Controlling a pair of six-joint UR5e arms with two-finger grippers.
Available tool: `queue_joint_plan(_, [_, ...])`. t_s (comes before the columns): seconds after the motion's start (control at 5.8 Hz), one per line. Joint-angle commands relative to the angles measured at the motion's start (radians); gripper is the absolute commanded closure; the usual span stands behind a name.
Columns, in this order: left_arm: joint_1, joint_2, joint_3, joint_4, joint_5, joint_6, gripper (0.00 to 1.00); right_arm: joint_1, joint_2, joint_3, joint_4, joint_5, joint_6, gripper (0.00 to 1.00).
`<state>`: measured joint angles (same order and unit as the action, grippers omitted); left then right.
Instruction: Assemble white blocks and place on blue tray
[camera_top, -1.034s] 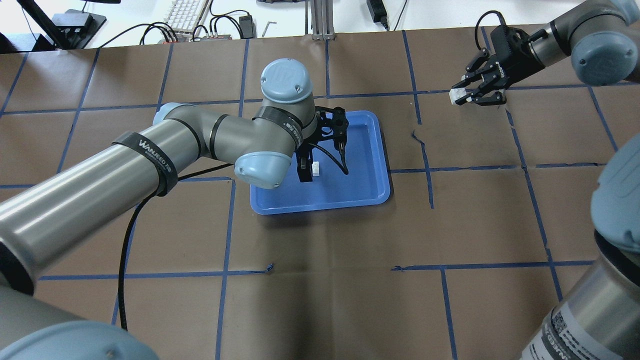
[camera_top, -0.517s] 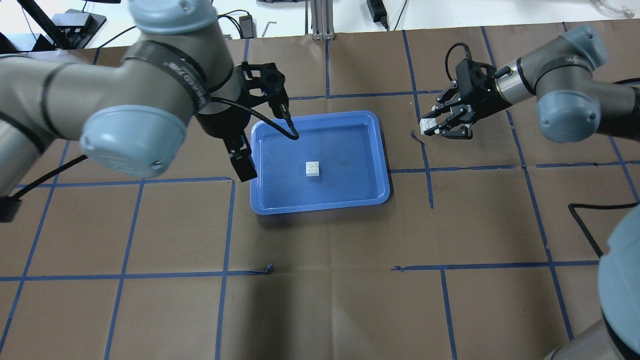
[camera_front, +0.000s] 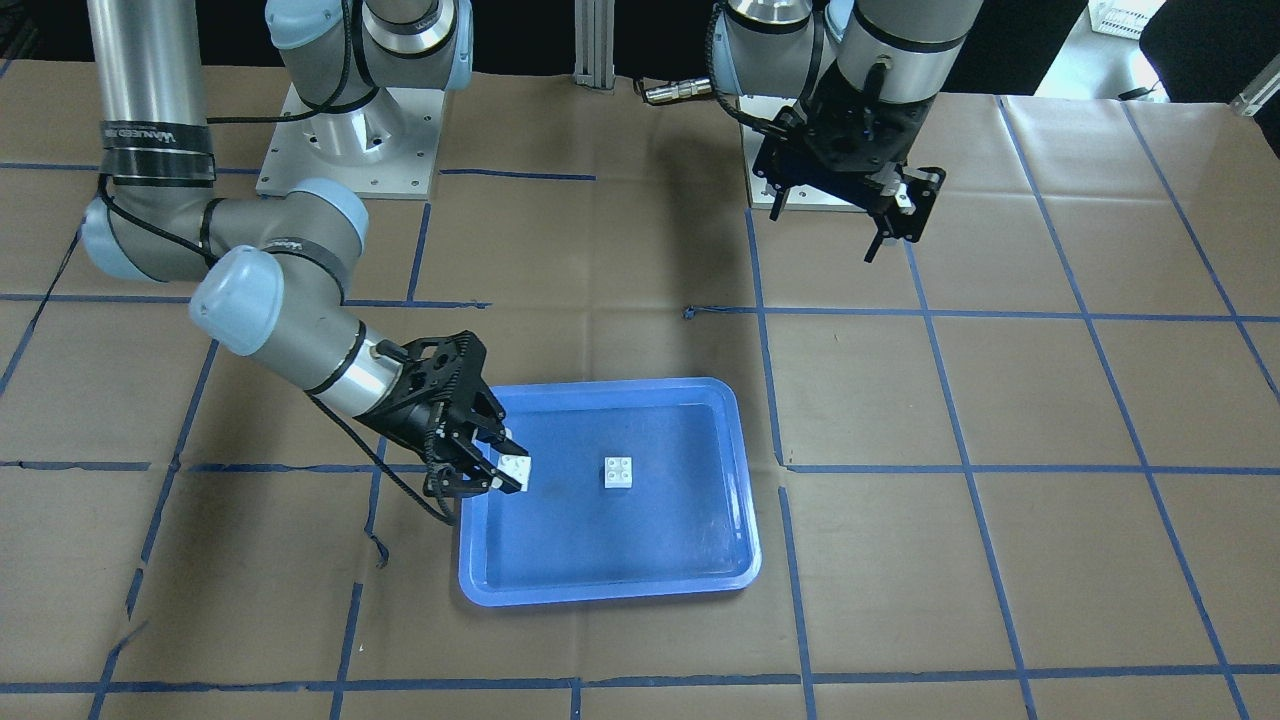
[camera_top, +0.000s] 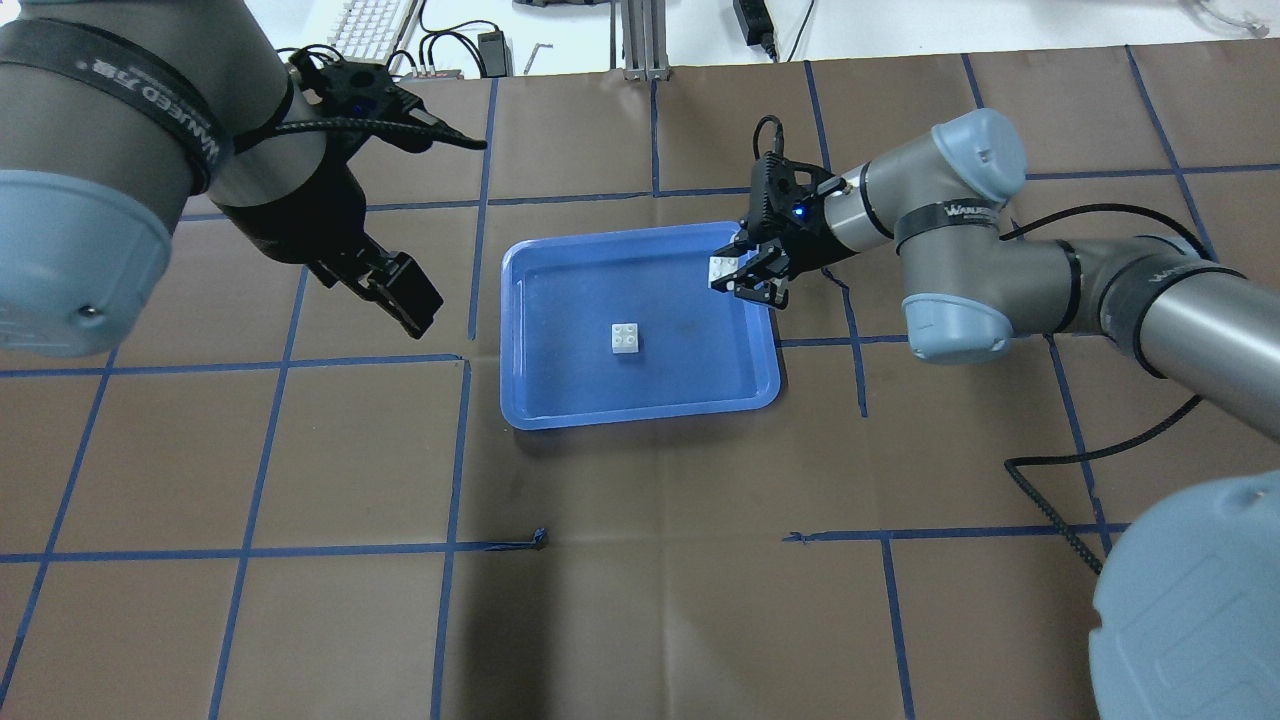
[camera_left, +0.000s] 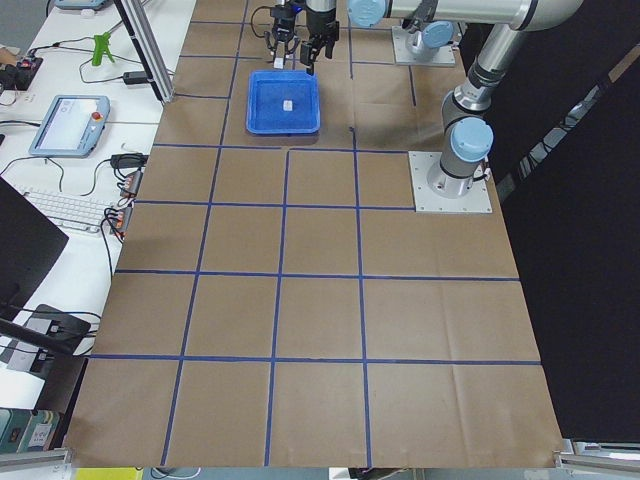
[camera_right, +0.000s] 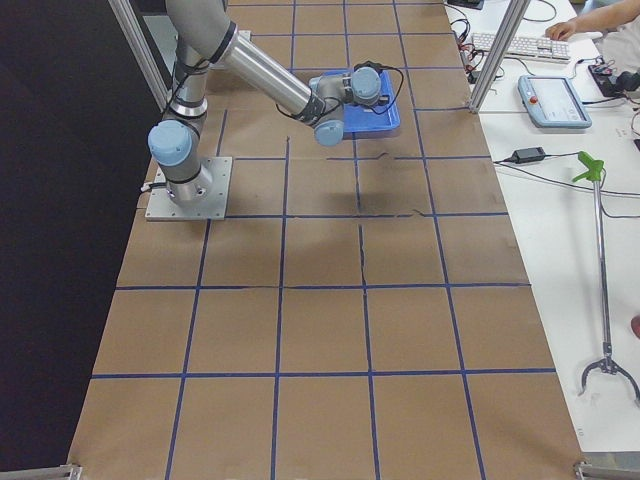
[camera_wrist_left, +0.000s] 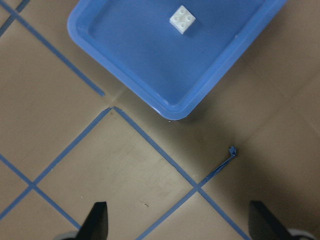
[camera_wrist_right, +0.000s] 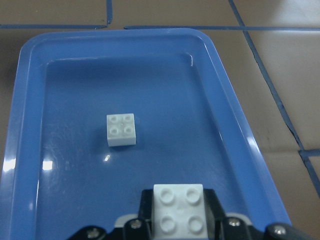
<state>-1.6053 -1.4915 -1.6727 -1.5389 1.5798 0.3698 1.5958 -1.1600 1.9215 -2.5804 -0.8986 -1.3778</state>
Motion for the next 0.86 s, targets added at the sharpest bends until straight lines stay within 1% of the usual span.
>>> queue_joint_plan(0.0, [0.094,0.002,0.054,-0.021,-0.007,-0.269,0.01,0.070,0.067,0.001,-0.124,-0.003,0.075,0.74])
queue_joint_plan(0.17, [0.103,-0.010,0.100,-0.089,-0.004,-0.282,0.01,0.072,0.106,0.002,-0.156,-0.003,0.075,0.74])
queue_joint_plan(0.34, [0.100,-0.016,0.109,-0.102,-0.003,-0.323,0.01,0.073,0.138,0.004,-0.177,0.000,0.075,0.74])
queue_joint_plan(0.52, [0.099,-0.026,0.110,-0.089,-0.007,-0.333,0.01,0.079,0.149,0.005,-0.179,0.001,0.074,0.74])
queue_joint_plan(0.69, [0.094,-0.030,0.106,-0.084,-0.007,-0.421,0.01,0.082,0.149,0.011,-0.178,0.000,0.075,0.74])
